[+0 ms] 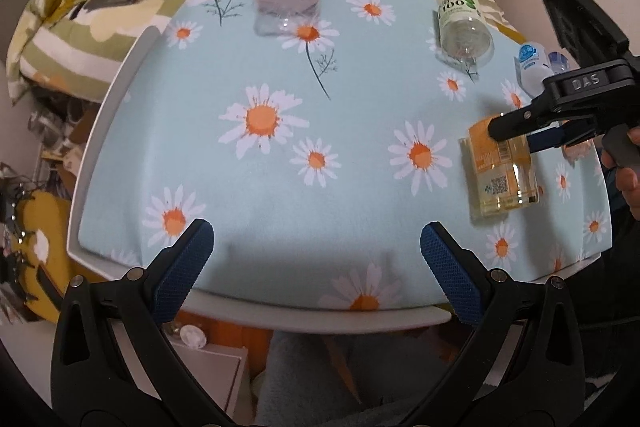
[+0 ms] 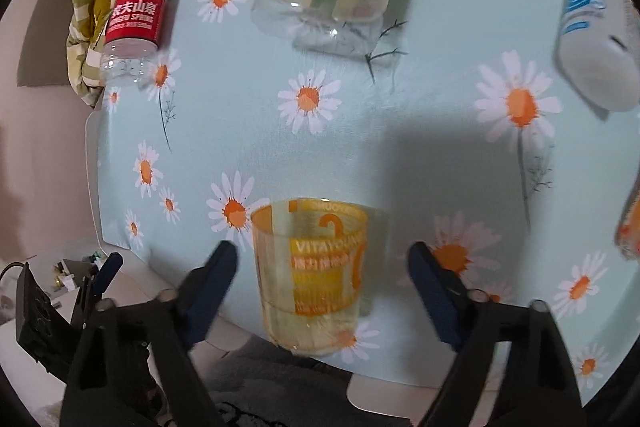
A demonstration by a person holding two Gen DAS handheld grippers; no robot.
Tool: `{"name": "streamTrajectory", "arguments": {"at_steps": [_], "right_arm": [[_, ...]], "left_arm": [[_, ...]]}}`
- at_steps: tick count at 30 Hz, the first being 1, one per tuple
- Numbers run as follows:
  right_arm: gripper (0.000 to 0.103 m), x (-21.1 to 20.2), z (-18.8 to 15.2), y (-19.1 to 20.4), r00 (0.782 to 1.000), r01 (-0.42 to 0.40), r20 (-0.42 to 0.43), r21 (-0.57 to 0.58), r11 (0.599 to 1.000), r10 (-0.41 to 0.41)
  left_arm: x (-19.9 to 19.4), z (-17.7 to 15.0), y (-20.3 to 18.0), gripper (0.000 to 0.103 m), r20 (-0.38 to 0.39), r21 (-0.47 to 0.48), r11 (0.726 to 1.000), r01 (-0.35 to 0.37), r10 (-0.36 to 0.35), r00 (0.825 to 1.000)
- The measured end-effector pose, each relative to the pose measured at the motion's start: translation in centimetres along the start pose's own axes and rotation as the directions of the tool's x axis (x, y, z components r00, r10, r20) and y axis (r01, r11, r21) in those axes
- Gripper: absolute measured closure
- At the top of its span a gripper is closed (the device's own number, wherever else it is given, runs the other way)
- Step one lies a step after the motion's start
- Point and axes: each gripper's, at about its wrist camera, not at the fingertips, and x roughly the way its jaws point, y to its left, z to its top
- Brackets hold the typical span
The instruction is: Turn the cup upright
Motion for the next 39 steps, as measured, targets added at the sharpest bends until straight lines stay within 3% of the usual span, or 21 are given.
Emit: {"name": "streamTrajectory", "arguments": {"at_steps": [3, 5, 6, 13, 16, 19, 20, 22, 23, 25, 27, 29, 34, 39], "right_arm": [[0.031, 0.5, 0.5, 0.1, 1.0, 0.006, -0.015, 0.001, 1.0, -0.006], [0.046, 0.8, 0.6, 0.2, 1.0, 0.01, -0.028, -0.003, 1.0, -0.01], [0.048, 1.0, 0.6, 0.3, 0.999, 0.007, -0.032, -0.005, 1.0, -0.008], [0.05, 0.7, 0.3, 0.6, 1.0, 0.015, -0.015, -0.021, 1.0, -0.015], [0.05, -0.6, -0.4, 1.3, 0.999, 0.019, 0.036, -0.038, 0.999, -0.018], [0.05, -3.5, -1.7, 1.6, 0.984, 0.007, 0.177, -0.031, 0.999, -0.002], [0.05, -4.5, -2.4, 1.6, 0.971, -0.006, 0.24, -0.022, 1.0, 0.011], [0.05, -6.3, -4.5, 1.6, 0.914, -0.023, 0.405, -0.003, 1.0, 0.022], [0.05, -6.8, -5.6, 1.7, 0.872, -0.015, 0.489, 0.004, 1.0, 0.011], [0.05, -7.1, -8.2, 2.0, 0.76, 0.037, 0.648, 0.041, 0.998, -0.055], [0.05, -6.4, -10.1, 2.3, 0.665, 0.08, 0.739, 0.075, 0.994, -0.109], [0.05, -5.0, -11.2, 2.8, 0.596, 0.137, 0.788, 0.09, 0.987, -0.154], [0.05, -2.3, -11.6, 3.3, 0.524, 0.198, 0.83, 0.099, 0.975, -0.19], [0.05, -0.5, -12.0, 3.7, 0.475, 0.236, 0.852, 0.118, 0.965, -0.22]], "left_arm": [[0.0, 0.4, 0.2, 0.0, 0.007, 0.01, 1.0, 0.002, -0.002, 1.0], [0.1, 0.5, 0.2, 0.0, 0.006, 0.007, 1.0, 0.008, -0.008, 1.0], [0.1, 0.5, 0.3, 0.0, 0.004, 0.006, 1.0, 0.011, -0.011, 1.0], [-0.1, 0.5, 0.4, 0.0, 0.0, 0.018, 1.0, 0.015, -0.015, 1.0], [-0.8, 0.6, 0.4, 0.0, 0.012, 0.028, 0.999, 0.014, -0.015, 1.0], [-1.5, 1.0, 0.3, 0.0, 0.027, 0.039, 0.999, 0.013, -0.015, 1.0], [-1.7, 1.1, 0.2, 0.0, 0.033, 0.042, 0.999, 0.011, -0.012, 0.999], [-2.1, 1.3, 0.3, 0.0, 0.047, 0.044, 0.999, 0.005, -0.007, 0.999], [-2.2, 1.4, 0.3, 0.0, 0.051, 0.043, 0.999, 0.003, -0.005, 0.999], [-2.4, 1.5, 0.4, 0.0, 0.057, 0.047, 0.999, -0.002, 0.0, 0.998], [-2.5, 1.4, 0.7, 0.0, 0.068, 0.047, 0.998, -0.037, 0.034, 0.997], [-2.7, 1.2, 1.4, 0.0, 0.076, 0.027, 0.999, -0.046, 0.043, 0.996], [-3.3, 0.0, 2.8, 0.0, 0.093, 0.028, 0.997, -0.066, 0.063, 0.994], [-3.4, -0.9, 3.4, 0.0, 0.101, 0.045, 0.996, -0.074, 0.069, 0.992]]}}
